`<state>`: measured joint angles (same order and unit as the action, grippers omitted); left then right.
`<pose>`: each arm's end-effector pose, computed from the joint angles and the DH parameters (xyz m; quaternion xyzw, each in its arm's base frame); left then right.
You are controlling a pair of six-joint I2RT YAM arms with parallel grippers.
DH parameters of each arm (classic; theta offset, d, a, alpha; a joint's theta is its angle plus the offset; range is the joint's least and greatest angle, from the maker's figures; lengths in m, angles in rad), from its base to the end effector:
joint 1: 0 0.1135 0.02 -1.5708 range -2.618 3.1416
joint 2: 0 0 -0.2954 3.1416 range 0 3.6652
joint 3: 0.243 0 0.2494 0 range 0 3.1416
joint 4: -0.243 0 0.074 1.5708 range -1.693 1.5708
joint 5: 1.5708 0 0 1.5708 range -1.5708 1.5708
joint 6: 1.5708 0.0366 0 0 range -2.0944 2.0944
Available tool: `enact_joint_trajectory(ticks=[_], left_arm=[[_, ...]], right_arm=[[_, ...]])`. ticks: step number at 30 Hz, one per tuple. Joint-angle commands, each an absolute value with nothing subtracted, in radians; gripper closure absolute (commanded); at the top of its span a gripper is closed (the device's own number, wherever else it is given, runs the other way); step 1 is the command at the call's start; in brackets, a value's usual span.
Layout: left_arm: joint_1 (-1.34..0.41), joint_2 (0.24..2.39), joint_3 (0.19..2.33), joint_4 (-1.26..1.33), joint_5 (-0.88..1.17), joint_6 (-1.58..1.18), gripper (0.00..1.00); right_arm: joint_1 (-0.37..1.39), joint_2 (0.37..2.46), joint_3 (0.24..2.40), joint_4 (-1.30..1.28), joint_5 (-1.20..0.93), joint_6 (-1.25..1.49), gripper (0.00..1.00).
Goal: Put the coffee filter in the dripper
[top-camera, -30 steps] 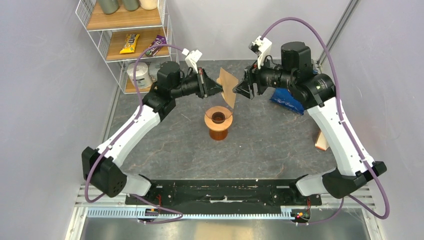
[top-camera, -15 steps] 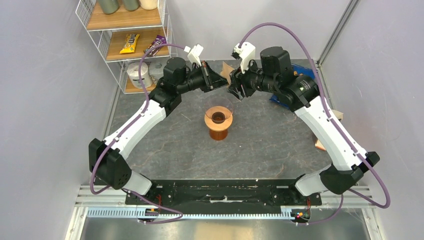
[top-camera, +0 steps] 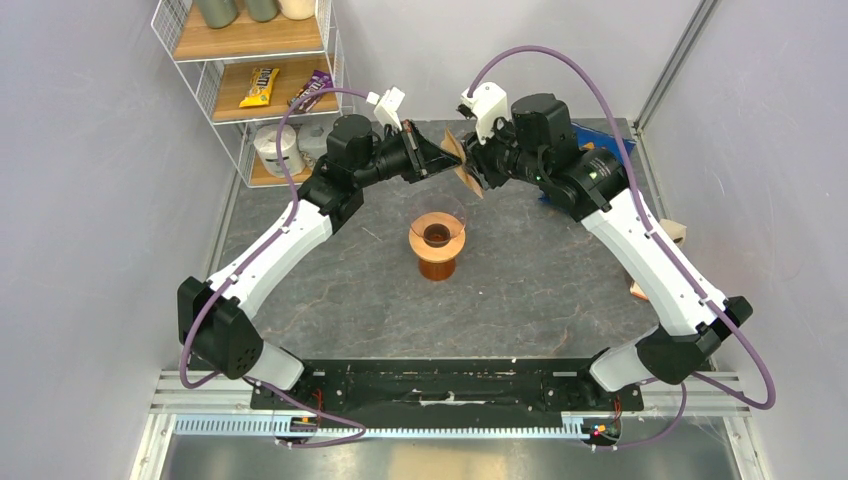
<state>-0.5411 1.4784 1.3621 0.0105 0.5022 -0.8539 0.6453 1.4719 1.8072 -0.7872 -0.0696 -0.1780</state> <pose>0.2872 -0.1931 0.4280 0.0520 0.7373 -0.5577 0.3778 0.2374 0.1819 0.4955 -0.3558 0.7689 0.1515 0.5092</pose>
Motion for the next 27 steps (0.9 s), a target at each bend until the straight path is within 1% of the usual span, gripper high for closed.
enact_joint_trajectory(ticks=[1,4,11,16,23,25,27], left_arm=[[-0.546,1.451,1.373,0.055,0.495,-0.893,0.98],[-0.547,1.455,1.374,0.061,0.495,-0.908,0.98],[-0.556,1.456,1.377,0.071,0.488,-0.922,0.98],[-0.563,1.461,1.385,0.071,0.482,-0.93,0.98],[-0.565,1.453,1.386,0.067,0.483,-0.931,0.98],[-0.565,1.458,1.388,0.069,0.487,-0.938,0.98],[-0.565,1.462,1.391,0.08,0.494,-0.946,0.98]], right_arm=[[0.65,1.465,1.817,-0.736,0.037,-0.201,0.59],[0.649,1.465,1.812,-0.725,0.07,-0.209,0.6],[0.657,1.473,1.816,-0.721,0.05,-0.227,0.61],[0.669,1.497,1.834,-0.729,0.068,-0.246,0.58],[0.675,1.518,1.835,-0.722,0.189,-0.284,0.63],[0.675,1.519,1.829,-0.721,0.175,-0.278,0.62],[0.676,1.515,1.811,-0.71,0.151,-0.255,0.56]])
